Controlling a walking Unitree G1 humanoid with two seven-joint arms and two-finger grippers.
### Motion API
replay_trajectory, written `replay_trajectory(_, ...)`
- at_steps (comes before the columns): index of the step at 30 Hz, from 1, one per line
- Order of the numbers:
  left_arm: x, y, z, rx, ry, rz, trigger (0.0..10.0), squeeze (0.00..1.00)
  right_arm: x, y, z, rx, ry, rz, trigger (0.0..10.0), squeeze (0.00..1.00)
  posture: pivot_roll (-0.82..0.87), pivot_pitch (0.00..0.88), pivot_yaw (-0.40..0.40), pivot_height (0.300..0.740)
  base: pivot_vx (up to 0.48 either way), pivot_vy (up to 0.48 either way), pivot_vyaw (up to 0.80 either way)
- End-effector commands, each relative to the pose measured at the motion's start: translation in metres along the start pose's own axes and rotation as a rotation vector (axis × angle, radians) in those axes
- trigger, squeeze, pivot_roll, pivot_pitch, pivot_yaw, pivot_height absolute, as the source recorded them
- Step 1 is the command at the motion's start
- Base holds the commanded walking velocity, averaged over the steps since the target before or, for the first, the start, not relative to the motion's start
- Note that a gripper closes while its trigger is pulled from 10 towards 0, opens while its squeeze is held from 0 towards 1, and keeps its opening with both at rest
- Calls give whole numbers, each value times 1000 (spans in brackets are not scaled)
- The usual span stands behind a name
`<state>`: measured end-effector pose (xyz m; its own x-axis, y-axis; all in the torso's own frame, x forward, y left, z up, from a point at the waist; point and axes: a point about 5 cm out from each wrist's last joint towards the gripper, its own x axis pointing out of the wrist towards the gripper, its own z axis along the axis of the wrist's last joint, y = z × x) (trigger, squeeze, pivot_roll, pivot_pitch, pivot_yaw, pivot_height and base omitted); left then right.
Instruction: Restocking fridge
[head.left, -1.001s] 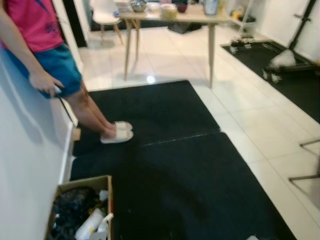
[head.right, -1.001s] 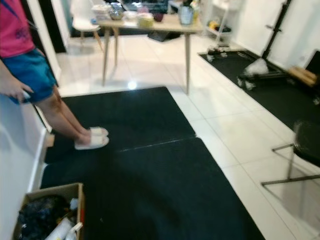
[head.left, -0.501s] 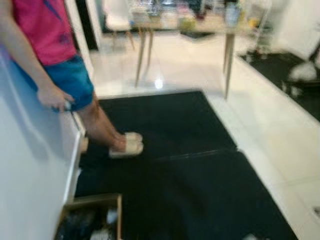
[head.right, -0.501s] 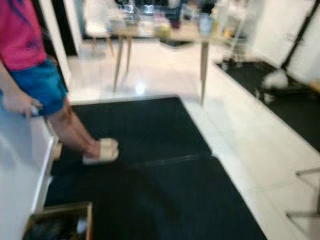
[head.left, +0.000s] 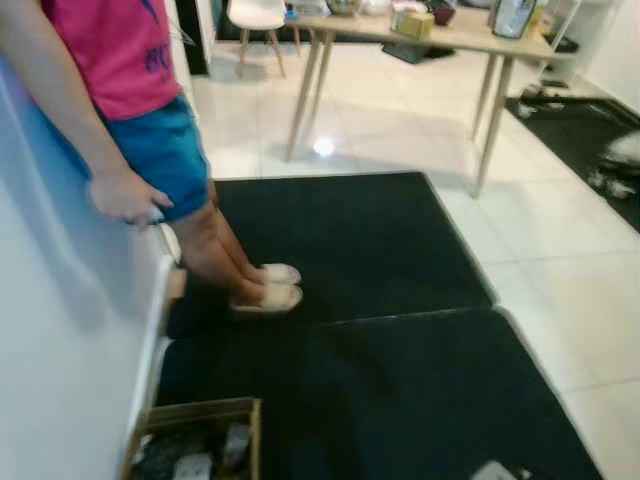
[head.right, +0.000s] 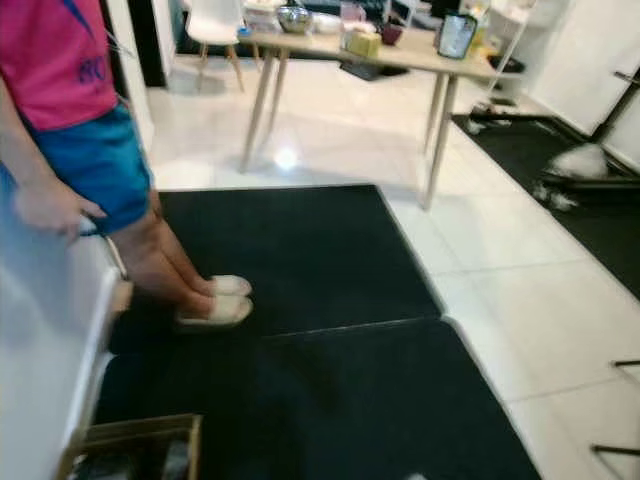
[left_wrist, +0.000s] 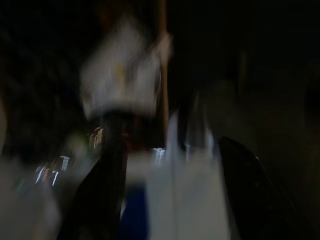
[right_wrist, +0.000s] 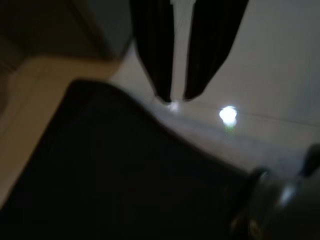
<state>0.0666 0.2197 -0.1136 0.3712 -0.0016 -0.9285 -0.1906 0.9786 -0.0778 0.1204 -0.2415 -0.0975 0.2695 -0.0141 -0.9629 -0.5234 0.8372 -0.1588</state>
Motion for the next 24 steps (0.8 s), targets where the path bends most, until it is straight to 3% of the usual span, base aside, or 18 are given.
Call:
replay_trajectory(1,3,-10,12,34,-39,-43,10000,0,-1,2,-14,21,45,8,10000,0,-96,0,-57,740,0,-446,0)
replay_trajectory(12,3,-11,9,60,-32,-56,10000,0,-2,3,-18,25,51,17,10000,0,-102,0,-64,740,0,-443,0)
replay_trajectory(16,3,-11,7,35,-39,-43,10000,0,-2,3,-18,26,52,20,10000,0,-104,0,-65,740,0,-444,0)
replay_trajectory(24,2,-9,7,40,-47,-34,10000,0,-1,3,-16,27,49,19,10000,0,-101,0,-63,740,0,0,0)
